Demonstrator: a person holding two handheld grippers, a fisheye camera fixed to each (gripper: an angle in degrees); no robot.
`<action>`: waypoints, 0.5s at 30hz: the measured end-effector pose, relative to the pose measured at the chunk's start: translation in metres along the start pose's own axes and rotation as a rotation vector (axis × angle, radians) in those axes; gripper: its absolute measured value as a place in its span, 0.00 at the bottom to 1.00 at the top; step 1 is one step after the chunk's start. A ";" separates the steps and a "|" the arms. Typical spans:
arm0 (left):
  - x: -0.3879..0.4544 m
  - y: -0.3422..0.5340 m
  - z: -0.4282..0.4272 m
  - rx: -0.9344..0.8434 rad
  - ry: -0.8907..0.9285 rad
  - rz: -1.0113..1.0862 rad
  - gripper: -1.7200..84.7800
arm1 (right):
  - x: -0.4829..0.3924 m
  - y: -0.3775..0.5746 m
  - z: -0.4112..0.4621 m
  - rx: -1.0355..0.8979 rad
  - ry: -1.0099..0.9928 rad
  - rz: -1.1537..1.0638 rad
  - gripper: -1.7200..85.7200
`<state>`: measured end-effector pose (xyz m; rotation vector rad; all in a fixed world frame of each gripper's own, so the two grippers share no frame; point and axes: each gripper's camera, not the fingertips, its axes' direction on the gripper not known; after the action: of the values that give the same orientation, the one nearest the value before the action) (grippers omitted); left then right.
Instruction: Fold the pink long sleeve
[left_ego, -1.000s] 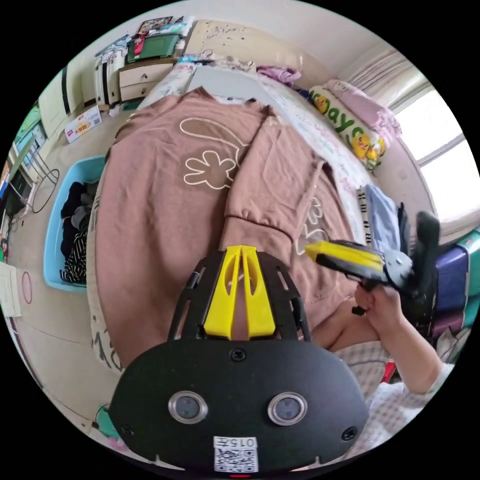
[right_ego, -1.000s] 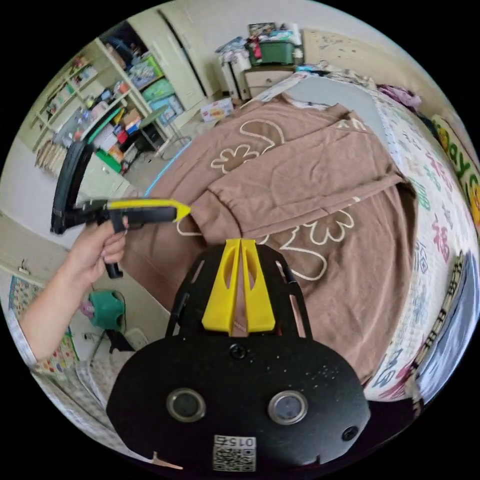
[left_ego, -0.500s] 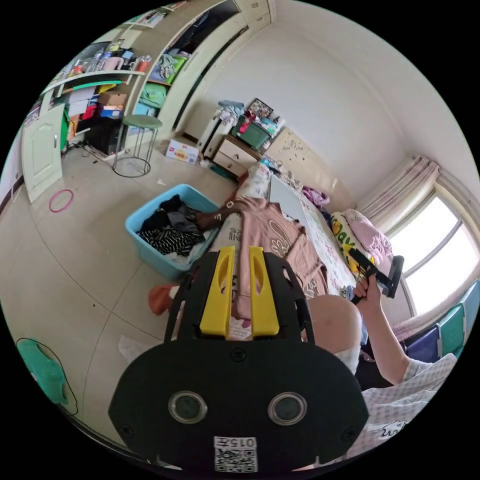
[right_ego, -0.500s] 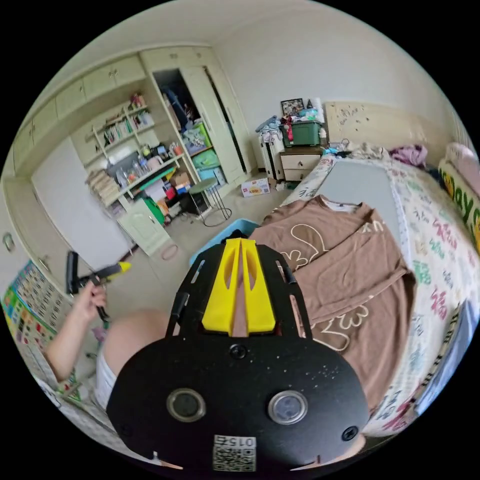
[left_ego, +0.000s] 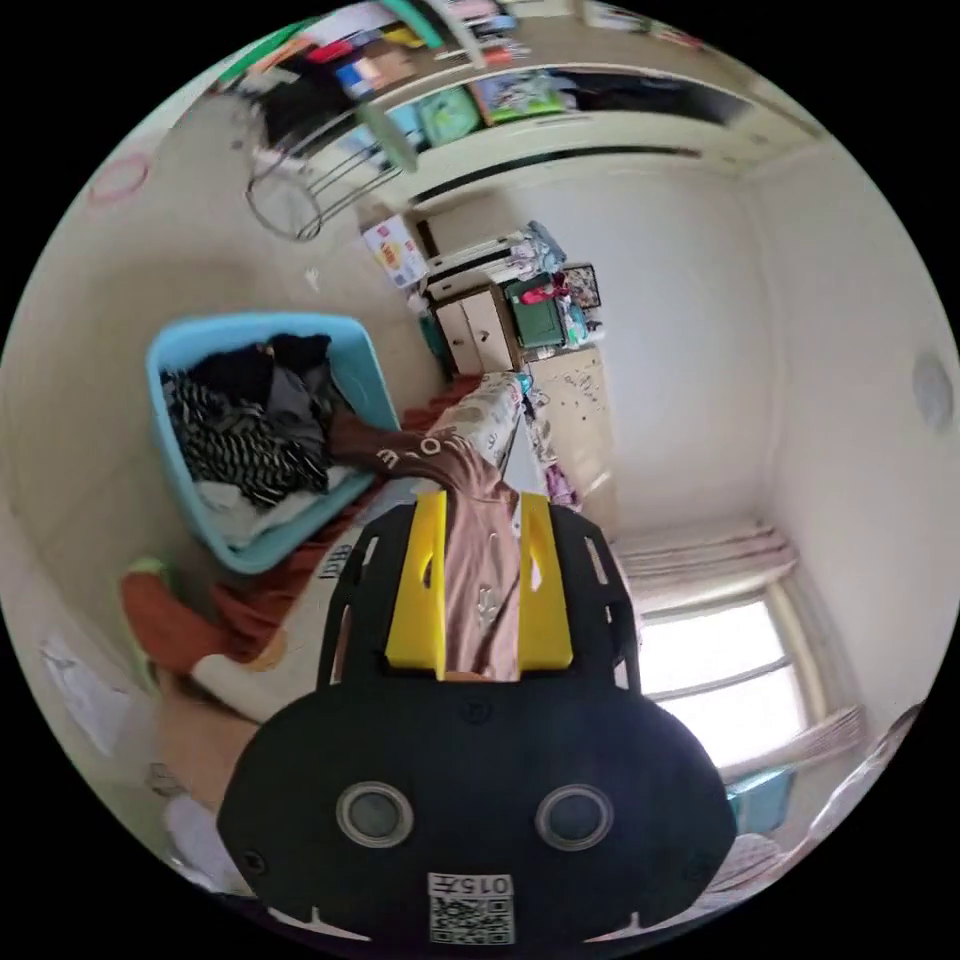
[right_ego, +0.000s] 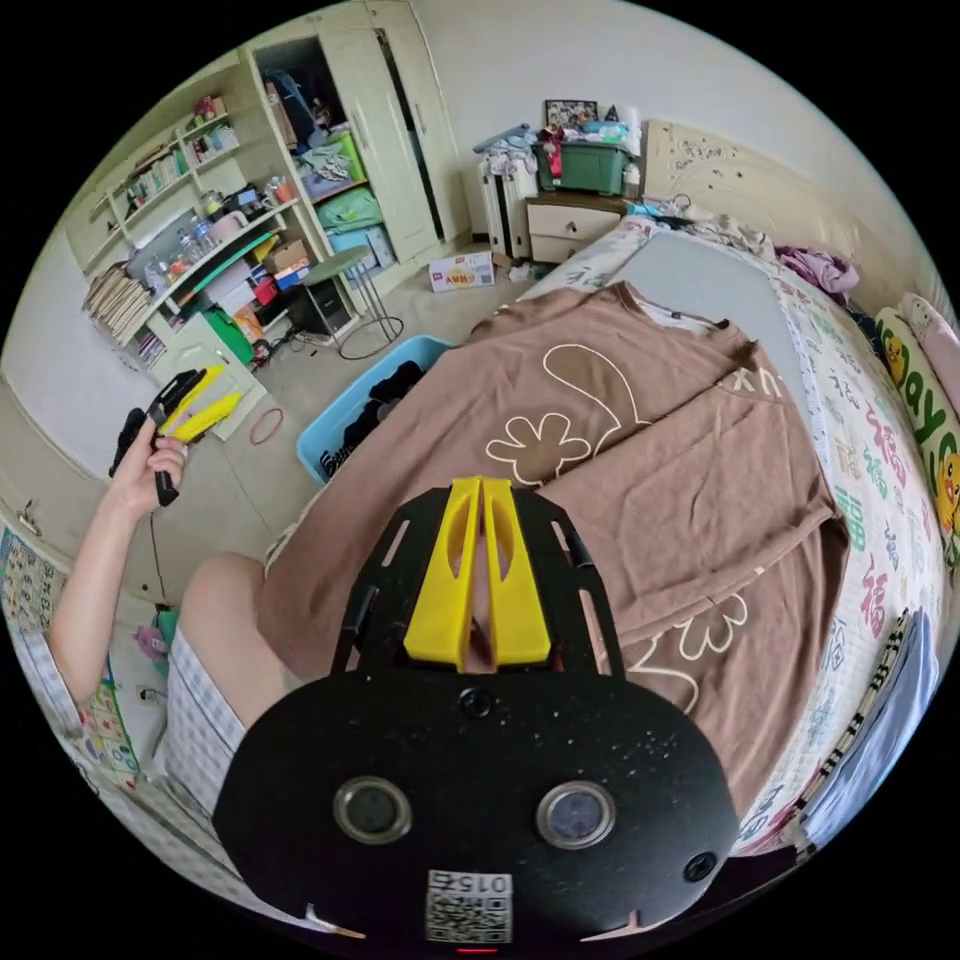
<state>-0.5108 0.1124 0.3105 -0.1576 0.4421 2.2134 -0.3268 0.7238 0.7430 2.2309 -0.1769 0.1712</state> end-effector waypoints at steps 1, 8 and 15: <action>-0.016 -0.006 0.014 -0.008 0.031 -0.054 0.15 | 0.001 -0.005 0.010 -0.012 0.002 0.021 0.01; -0.171 -0.058 0.179 -0.114 0.269 -0.532 0.17 | 0.009 -0.024 0.103 -0.096 0.048 0.080 0.01; -0.264 -0.094 0.292 -0.228 0.257 -0.674 0.19 | -0.039 -0.012 0.140 -0.066 0.319 -0.071 0.01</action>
<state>-0.2605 0.0803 0.6272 -0.6233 0.2225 1.5729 -0.3542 0.6238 0.6404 2.1082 0.0688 0.4718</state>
